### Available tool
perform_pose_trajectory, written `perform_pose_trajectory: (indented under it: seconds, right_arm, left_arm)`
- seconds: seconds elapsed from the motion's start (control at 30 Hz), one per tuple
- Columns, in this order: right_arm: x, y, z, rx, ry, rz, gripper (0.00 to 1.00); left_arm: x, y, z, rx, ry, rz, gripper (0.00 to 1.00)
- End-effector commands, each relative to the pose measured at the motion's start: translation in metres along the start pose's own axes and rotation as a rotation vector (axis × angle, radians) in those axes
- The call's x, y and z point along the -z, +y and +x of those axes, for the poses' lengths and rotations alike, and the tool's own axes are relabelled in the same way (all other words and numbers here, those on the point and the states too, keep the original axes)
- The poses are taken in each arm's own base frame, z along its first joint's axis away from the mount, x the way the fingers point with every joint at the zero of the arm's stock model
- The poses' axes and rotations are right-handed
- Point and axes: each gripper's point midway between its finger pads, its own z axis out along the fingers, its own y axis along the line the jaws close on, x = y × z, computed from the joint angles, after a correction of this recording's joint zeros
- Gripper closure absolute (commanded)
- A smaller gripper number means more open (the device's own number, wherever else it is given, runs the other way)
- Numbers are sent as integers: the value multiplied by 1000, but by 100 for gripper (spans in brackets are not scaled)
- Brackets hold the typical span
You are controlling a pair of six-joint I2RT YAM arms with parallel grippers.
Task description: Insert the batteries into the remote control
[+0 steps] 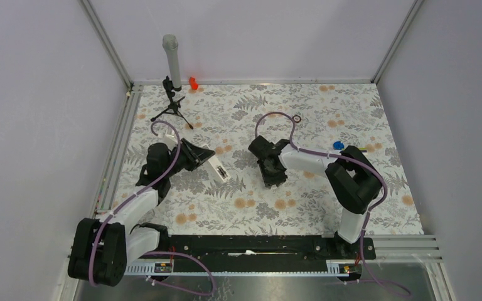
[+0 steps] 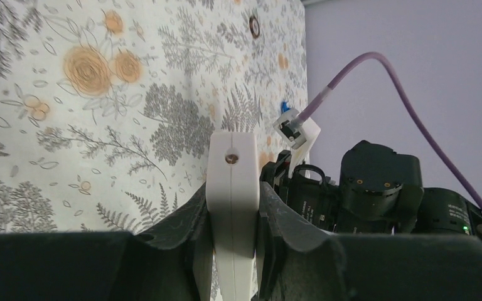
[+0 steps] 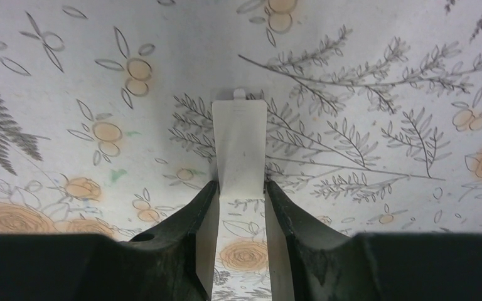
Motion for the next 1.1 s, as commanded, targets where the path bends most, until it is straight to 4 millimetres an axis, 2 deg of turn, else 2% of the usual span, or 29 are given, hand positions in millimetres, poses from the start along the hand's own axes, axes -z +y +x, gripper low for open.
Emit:
perform_pose_trajectory:
  seconds: [0.0,0.17,0.3,0.4,0.6,0.77,1.07]
  right_arm:
    - [17,-14,3,36,-40,19,65]
    - [33,-15,5,63,-71,-17,64]
    - [46,-5,3,55,-91,-84,64]
    - [54,-1,0,54,-108,-104,64]
    - [74,17,-8,42,-153,-176,64]
    - [90,34,-14,77,-192,-241,63]
    - [109,53,-19,126,-230,-293,63]
  left_arm:
    - [-10,-25,11,-67,23,121,100]
    - [-23,-30,34,-88,91,177,100]
    - [-36,-34,47,-113,141,223,100]
    - [-46,-42,49,-148,141,292,100]
    - [-68,-39,53,-177,111,329,100]
    - [-77,-36,51,-154,76,362,100]
    - [-85,-37,58,-129,67,374,100]
